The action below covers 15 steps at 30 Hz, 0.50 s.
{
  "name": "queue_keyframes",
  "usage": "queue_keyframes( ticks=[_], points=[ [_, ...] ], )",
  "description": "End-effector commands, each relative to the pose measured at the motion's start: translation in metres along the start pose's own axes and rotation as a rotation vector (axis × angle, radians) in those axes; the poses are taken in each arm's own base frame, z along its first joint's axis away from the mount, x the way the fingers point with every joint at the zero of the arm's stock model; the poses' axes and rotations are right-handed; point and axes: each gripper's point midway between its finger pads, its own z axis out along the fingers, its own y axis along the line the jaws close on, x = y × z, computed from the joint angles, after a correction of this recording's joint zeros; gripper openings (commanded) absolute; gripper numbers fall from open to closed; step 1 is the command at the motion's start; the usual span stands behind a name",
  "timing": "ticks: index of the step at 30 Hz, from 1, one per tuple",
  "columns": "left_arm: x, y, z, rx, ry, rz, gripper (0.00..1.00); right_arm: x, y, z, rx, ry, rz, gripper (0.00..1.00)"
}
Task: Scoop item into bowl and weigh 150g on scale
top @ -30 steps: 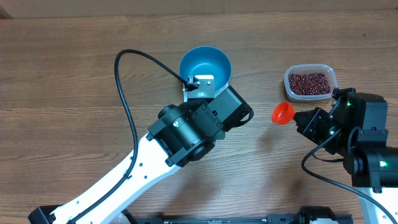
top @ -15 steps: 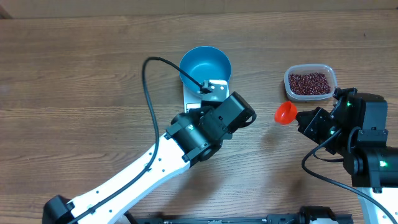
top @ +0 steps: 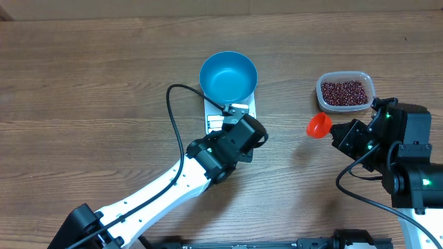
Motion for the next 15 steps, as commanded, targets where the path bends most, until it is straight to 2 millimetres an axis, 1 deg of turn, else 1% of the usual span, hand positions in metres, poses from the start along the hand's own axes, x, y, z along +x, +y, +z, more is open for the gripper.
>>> queue_keyframes(
  ticks=[1, 5, 15],
  points=[
    [0.015, 0.011, 0.014, 0.021, 0.03, -0.007, 0.04, -0.007, 0.006, -0.008, -0.013, -0.035, -0.018, 0.04],
    [0.026, 0.018, 0.025, 0.031, 0.032, -0.023, 0.04, -0.007, 0.007, -0.008, -0.015, -0.037, -0.018, 0.04],
    [0.025, 0.017, 0.025, 0.033, 0.025, -0.02, 0.04, -0.008, 0.006, -0.006, -0.013, -0.034, -0.017, 0.04]
  ],
)
